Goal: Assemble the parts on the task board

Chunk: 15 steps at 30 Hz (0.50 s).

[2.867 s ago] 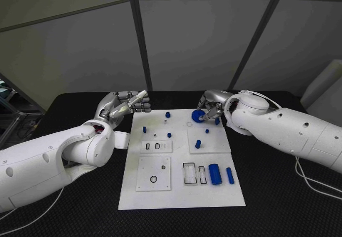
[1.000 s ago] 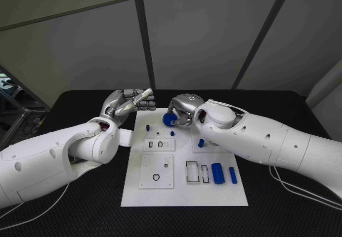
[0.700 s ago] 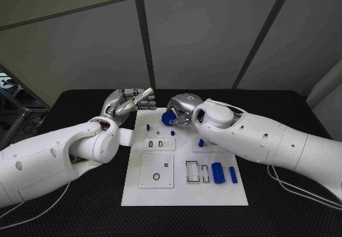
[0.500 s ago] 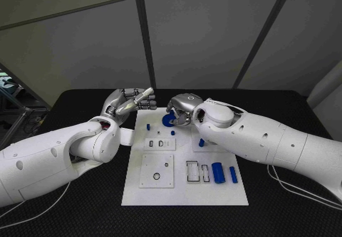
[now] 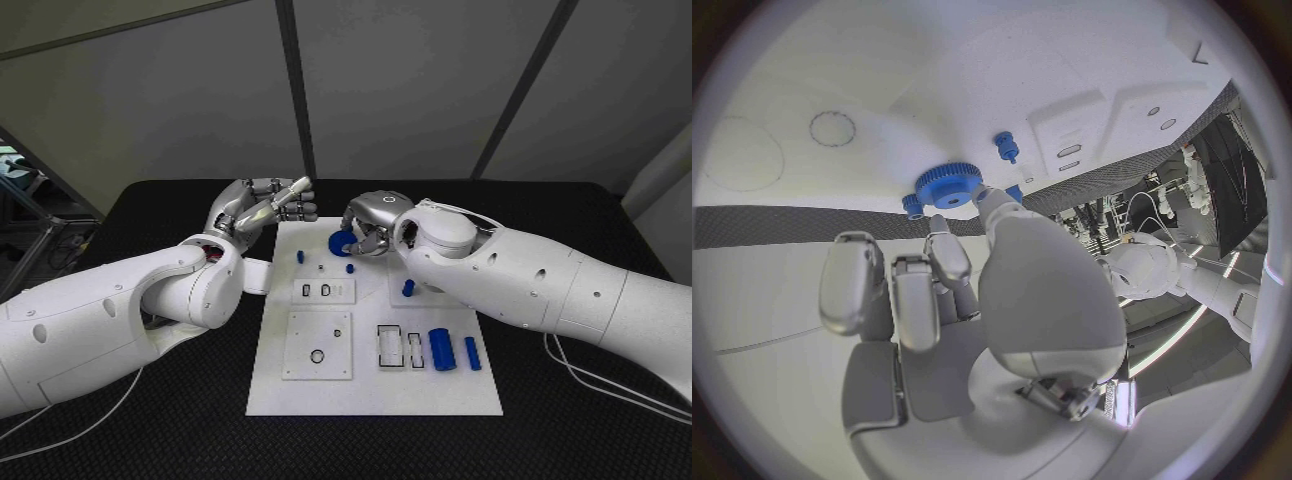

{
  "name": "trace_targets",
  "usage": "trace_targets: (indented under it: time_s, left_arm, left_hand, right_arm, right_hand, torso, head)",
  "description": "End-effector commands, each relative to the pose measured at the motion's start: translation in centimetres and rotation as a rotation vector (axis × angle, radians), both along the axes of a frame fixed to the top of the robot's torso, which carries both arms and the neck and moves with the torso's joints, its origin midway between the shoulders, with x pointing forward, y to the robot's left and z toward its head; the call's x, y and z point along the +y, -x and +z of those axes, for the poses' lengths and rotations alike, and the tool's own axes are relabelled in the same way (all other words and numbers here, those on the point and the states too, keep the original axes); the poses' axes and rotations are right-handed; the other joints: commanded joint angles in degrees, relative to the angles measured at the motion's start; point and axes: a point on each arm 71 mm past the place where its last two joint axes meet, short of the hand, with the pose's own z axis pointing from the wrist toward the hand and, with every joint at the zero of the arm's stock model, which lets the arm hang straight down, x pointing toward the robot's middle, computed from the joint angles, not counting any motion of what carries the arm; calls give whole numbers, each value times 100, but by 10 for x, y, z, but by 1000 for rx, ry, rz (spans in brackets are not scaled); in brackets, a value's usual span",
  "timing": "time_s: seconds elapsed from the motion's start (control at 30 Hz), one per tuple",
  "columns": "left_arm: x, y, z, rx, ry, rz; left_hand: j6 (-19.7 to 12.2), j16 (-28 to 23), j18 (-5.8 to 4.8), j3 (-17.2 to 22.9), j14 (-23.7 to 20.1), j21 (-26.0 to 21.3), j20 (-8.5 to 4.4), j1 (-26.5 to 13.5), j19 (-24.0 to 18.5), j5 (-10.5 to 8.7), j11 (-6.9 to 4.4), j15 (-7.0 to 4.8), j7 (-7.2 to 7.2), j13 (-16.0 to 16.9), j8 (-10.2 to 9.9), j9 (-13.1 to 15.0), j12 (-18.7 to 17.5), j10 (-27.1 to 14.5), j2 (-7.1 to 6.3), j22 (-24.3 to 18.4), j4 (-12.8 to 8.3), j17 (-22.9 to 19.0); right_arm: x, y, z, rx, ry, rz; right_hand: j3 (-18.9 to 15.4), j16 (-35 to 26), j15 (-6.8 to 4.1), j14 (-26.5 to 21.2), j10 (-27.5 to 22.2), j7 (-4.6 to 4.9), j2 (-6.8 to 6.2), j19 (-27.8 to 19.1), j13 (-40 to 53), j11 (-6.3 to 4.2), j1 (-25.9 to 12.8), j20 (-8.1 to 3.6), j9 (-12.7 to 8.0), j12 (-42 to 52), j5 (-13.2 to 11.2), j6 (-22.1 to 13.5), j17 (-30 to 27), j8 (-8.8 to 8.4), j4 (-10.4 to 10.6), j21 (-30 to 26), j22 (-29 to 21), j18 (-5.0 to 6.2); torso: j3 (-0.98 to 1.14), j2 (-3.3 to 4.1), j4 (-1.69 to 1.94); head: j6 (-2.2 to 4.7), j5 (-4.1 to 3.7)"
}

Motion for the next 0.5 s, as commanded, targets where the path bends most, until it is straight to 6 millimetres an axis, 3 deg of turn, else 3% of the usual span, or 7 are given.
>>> trace_targets:
  time_s: [0.03, 0.13, 0.33, 0.5]
  left_arm:
    - [0, 0, 2, -11, -1, -9]
    - [1, 0, 2, -11, -2, -7]
    - [6, 0, 2, -12, -7, 4]
    - [9, 0, 1, -12, -9, 8]
  left_hand:
    - [-6, -17, -20, 12, -7, -20, 27, 42, -7, -7, 39, 23, 40, -8, -23, -7, -40, -4, -5, -6, -31, 6]
    - [-6, -17, -20, 12, -7, -20, 27, 42, -7, -7, 39, 23, 40, -8, -23, -7, -40, -4, -5, -6, -31, 6]
    - [-6, -20, -20, 11, -8, -20, 27, 42, -8, -7, 40, 24, 41, -8, -24, -7, -42, -5, -4, -6, -31, 7]
    - [-6, -21, -20, 11, -8, -21, 27, 42, -8, -7, 40, 24, 41, -8, -26, -7, -43, -5, -4, -7, -32, 8]
  right_arm:
    - [-6, 1, 4, -17, -33, -1]
    - [-17, 2, 11, -79, -132, 0]
    - [-66, 9, 25, -138, -347, 2]
    - [-115, 14, 21, -14, -356, 18]
  right_hand:
    - [-3, 36, 40, 430, 16, 2, 0, 8, 23, 1, -67, 31, 2, 51, 79, 24, 628, 13, 37, 7, 10, -79]
    - [-22, 69, 45, 446, 67, 11, -51, 39, 102, 7, -94, 33, -20, 125, 106, -61, 703, -53, 49, 36, 67, -90]
    - [62, 58, 47, 439, 110, 21, -81, 51, 161, 11, 148, 37, -16, 180, 67, -34, 676, -66, -124, 50, 86, -93]
    - [144, -33, 14, 392, 5, -38, -86, -74, 24, -36, 466, 25, 12, 45, -391, 163, 491, -11, -366, -60, -129, -50]
  torso:
    - [6, -2, -1]
    - [12, -2, -8]
    - [11, -21, -44]
    - [40, -42, -98]
  head:
    - [4, 10]
    - [19, 8]
    - [79, -10]
    - [132, 22]
